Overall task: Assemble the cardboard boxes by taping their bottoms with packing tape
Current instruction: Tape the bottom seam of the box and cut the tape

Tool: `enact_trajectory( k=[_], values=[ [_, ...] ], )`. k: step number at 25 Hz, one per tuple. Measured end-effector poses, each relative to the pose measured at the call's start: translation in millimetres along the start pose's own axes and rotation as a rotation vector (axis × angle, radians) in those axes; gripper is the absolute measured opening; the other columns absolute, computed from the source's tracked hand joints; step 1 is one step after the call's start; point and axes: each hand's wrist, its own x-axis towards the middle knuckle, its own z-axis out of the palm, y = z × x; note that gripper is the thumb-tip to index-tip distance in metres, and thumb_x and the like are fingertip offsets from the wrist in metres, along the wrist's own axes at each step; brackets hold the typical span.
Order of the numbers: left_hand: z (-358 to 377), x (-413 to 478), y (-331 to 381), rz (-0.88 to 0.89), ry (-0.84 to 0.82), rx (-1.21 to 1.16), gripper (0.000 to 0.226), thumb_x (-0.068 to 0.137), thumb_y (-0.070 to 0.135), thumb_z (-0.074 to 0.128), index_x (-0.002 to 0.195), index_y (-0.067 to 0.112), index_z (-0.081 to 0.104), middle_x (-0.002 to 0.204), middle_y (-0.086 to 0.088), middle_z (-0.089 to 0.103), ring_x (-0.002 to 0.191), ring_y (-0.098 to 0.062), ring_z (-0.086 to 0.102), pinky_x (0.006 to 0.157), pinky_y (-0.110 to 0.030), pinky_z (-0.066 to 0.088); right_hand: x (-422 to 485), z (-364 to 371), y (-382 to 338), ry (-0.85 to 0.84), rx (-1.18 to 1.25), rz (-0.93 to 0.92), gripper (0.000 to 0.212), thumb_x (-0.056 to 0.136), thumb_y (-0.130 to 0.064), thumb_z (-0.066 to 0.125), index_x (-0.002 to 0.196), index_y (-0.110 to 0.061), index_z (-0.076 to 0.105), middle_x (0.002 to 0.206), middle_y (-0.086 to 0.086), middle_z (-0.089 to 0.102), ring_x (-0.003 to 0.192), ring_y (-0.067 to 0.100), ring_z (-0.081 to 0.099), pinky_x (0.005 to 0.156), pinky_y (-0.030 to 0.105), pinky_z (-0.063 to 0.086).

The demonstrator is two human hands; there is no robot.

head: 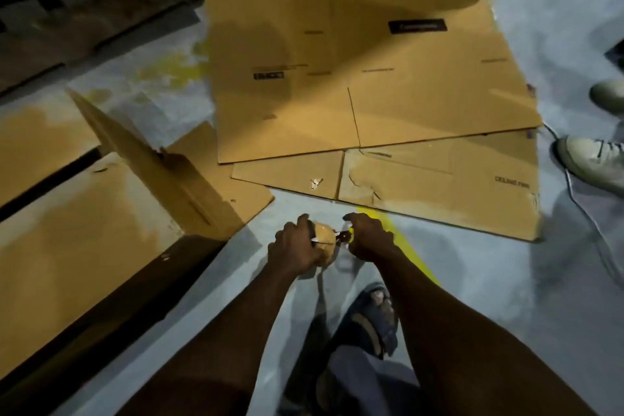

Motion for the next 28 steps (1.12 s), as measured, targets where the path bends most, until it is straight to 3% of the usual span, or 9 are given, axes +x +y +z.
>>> enact_trajectory(
  k=[3,6,10,15,17,22,26,28],
  values=[
    [19.2,8.1,-5.0,-0.072,-0.037,-0.052,0.088,0.072,0.042,0.074,0.143,0.030,0.021,0.126,-0.009,0.057,0.118,-0.033,0.053,0.096,-0.047,0.046,6.0,16.8,-3.4,0.026,-0.145,-0.065,0.045,0.090,-0.020,0.056,0.133,-0.029,0.049,0.141,-0.001,0.044,0.133,0.036,0.035,0.102,0.060,0.034],
    [29.5,8.7,-6.5,-0.066,0.010,-0.116,0.087,0.078,0.029,0.072,0.145,0.030,0.017,0.128,-0.011,0.059,0.116,-0.033,0.056,0.097,-0.046,0.045,12.3,25.5,-11.7,0.088,-0.279,-0.022,0.025,0.092,-0.020,0.055,0.117,-0.022,0.059,0.125,0.006,0.052,0.124,0.042,0.043,0.098,0.060,0.036],
    [8.6,-0.8,4.0,-0.002,0.009,-0.362,0.086,0.080,0.014,0.072,0.149,0.025,0.022,0.135,-0.012,0.054,0.118,-0.032,0.055,0.093,-0.035,0.047,8.1,9.8,-18.6,0.183,-0.141,-0.042,0.017,0.087,-0.024,0.061,0.102,-0.019,0.069,0.108,0.008,0.063,0.107,0.034,0.062,0.085,0.041,0.051],
    [-79.9,-27.9,25.0,0.127,0.052,-0.343,0.081,0.076,0.007,0.071,0.146,0.022,0.033,0.128,-0.008,0.059,0.111,-0.027,0.058,0.079,-0.025,0.044,-32.1,-42.9,-61.5,0.388,0.073,-0.046,0.017,0.088,-0.025,0.061,0.101,-0.021,0.071,0.107,0.007,0.067,0.107,0.035,0.061,0.083,0.042,0.050],
    [-124.3,-48.6,26.8,0.155,0.079,-0.310,0.079,0.074,0.009,0.071,0.144,0.021,0.037,0.128,-0.006,0.059,0.109,-0.025,0.058,0.081,-0.025,0.045,-53.1,-67.6,-90.1,0.451,0.108,-0.079,0.016,0.089,-0.026,0.061,0.101,-0.022,0.070,0.107,0.006,0.067,0.107,0.034,0.061,0.084,0.042,0.048],
    [-238.5,-152.9,-27.6,0.174,0.269,-0.303,0.078,0.070,0.014,0.073,0.141,0.021,0.041,0.128,-0.007,0.060,0.112,-0.025,0.059,0.087,-0.028,0.048,-147.5,-114.9,-204.7,0.488,0.121,-0.344,0.022,0.081,-0.027,0.067,0.101,-0.026,0.073,0.106,0.003,0.070,0.103,0.031,0.063,0.084,0.039,0.051],
    [-298.9,-257.2,-118.5,0.147,0.437,-0.331,0.077,0.072,0.010,0.075,0.140,0.026,0.042,0.115,-0.009,0.065,0.097,-0.028,0.064,0.069,-0.032,0.048,-234.6,-115.5,-302.0,0.365,0.107,-0.628,0.038,0.067,-0.034,0.061,0.102,-0.029,0.075,0.102,-0.002,0.070,0.095,0.023,0.066,0.079,0.034,0.053],
    [-317.0,-309.4,-167.0,0.110,0.490,-0.378,0.079,0.071,0.007,0.078,0.139,0.029,0.042,0.105,-0.006,0.067,0.087,-0.025,0.065,0.066,-0.036,0.051,-268.7,-103.2,-343.7,0.311,0.071,-0.796,0.038,0.070,-0.032,0.061,0.105,-0.029,0.075,0.102,0.001,0.068,0.092,0.022,0.066,0.081,0.038,0.055]
  ],
)
